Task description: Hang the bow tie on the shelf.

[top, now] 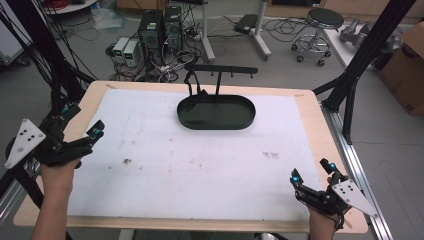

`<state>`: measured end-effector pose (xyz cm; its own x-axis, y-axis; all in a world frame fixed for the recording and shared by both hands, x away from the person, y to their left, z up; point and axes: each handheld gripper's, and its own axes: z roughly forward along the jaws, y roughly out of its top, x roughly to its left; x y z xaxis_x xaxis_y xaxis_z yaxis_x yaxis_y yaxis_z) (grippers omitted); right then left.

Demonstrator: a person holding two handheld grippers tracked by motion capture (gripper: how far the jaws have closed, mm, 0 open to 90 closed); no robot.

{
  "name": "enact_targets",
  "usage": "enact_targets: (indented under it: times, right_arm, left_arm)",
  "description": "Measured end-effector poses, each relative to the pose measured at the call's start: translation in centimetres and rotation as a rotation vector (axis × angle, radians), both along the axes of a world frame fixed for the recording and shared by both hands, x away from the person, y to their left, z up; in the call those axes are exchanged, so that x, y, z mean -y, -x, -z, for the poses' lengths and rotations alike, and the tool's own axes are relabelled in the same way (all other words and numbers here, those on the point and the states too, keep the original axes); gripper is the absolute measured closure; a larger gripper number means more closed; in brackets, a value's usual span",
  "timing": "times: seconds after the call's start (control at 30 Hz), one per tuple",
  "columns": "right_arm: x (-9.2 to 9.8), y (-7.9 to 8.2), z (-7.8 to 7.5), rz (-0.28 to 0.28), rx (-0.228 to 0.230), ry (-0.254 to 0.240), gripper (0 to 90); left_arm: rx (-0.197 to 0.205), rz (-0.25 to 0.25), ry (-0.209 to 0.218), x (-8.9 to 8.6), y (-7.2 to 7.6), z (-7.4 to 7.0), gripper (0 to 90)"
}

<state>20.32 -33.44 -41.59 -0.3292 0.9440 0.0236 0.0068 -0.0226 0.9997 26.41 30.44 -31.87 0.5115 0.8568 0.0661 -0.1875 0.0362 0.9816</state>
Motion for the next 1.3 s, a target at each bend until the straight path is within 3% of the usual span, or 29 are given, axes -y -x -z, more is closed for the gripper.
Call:
enact_targets:
  times: [0.13,0.2,0.43,0.67,0.8,1.3]
  right_arm:
    - [0.1,-0.1,0.2,0.004,-0.009,0.0,3.1]
    - [0.1,-0.1,0.2,0.007,-0.013,-0.001,3.1]
    - [0.3,-0.2,0.1,-0.001,-0.033,-0.021,3.1]
    - [0.3,-0.4,0.5,-0.001,-0.069,-0.028,3.1]
    - [0.3,-0.4,0.6,0.011,-0.073,-0.021,3.1]
    - [0.0,-0.3,0.9,0.008,-0.052,-0.013,3.1]
  left_arm:
    - [-0.058,0.029,-0.007,-0.2,1.1,0.8,13.1]
    - [-0.105,0.007,-0.029,-0.2,1.7,1.5,12.4]
    - [-0.05,-0.122,-0.027,-1.1,4.3,5.2,12.9]
    - [-0.054,-0.174,-0.018,-2.3,6.1,8.3,12.7]
    - [-0.066,-0.185,0.02,-3.1,6.3,9.2,12.7]
    - [-0.123,-0.161,0.059,-3.4,5.1,10.0,12.7]
